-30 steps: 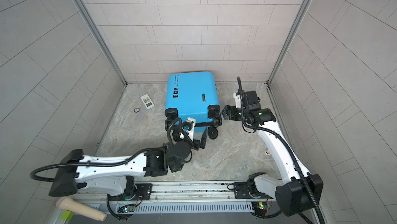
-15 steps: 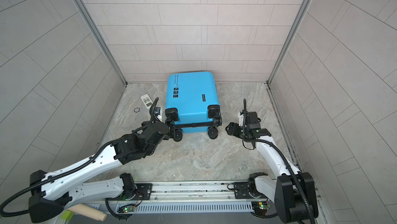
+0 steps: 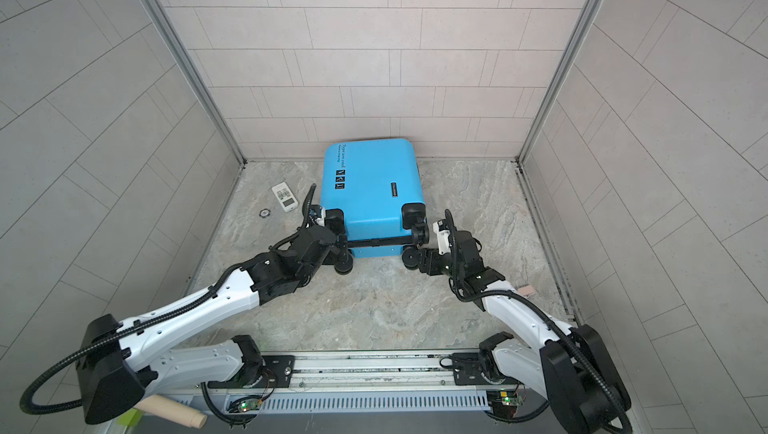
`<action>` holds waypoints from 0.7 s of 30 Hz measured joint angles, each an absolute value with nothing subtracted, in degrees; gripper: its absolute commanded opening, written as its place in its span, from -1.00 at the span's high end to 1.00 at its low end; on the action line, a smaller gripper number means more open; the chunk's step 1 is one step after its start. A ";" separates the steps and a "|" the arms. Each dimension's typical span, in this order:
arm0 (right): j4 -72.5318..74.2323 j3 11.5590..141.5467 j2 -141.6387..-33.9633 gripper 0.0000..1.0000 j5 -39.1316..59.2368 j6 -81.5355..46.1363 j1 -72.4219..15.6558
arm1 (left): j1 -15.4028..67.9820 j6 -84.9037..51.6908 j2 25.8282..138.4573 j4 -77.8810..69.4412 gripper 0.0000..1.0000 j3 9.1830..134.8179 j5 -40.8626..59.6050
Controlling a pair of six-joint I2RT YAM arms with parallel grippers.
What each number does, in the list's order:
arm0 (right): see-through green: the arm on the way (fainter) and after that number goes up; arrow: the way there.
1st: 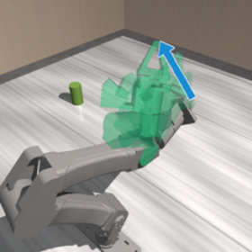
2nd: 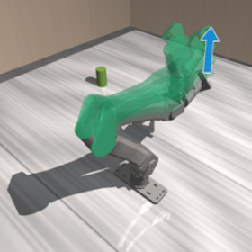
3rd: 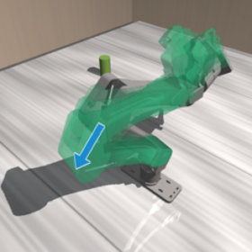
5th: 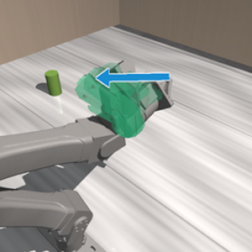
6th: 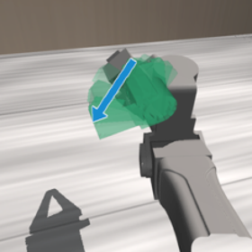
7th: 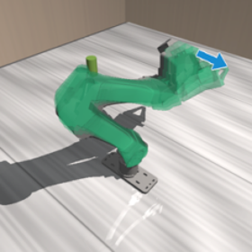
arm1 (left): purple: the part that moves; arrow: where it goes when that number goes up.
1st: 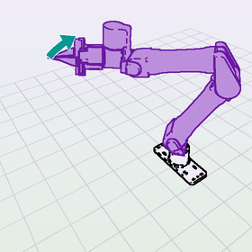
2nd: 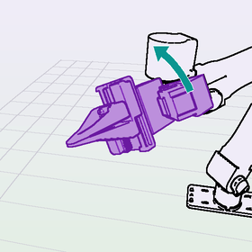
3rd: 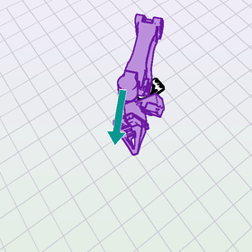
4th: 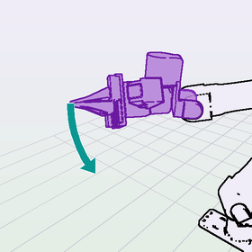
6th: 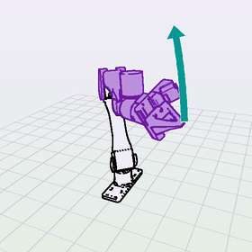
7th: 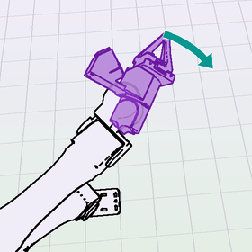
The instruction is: Pack the luggage
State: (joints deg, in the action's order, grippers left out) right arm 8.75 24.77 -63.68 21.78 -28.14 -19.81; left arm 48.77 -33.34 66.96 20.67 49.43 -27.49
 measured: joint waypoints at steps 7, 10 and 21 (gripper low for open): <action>17.69 24.77 -69.93 -0.15 20.43 -27.62 -20.16 | 47.70 -32.34 71.59 17.61 -0.78 49.28 -26.81; 19.94 24.77 -71.96 -0.10 20.47 -27.40 -20.27 | 47.33 -31.83 71.83 16.62 -0.44 48.73 -26.96; 24.49 24.77 -75.59 0.45 20.75 -27.44 -20.14 | 46.09 -32.45 71.79 15.09 0.52 47.53 -29.36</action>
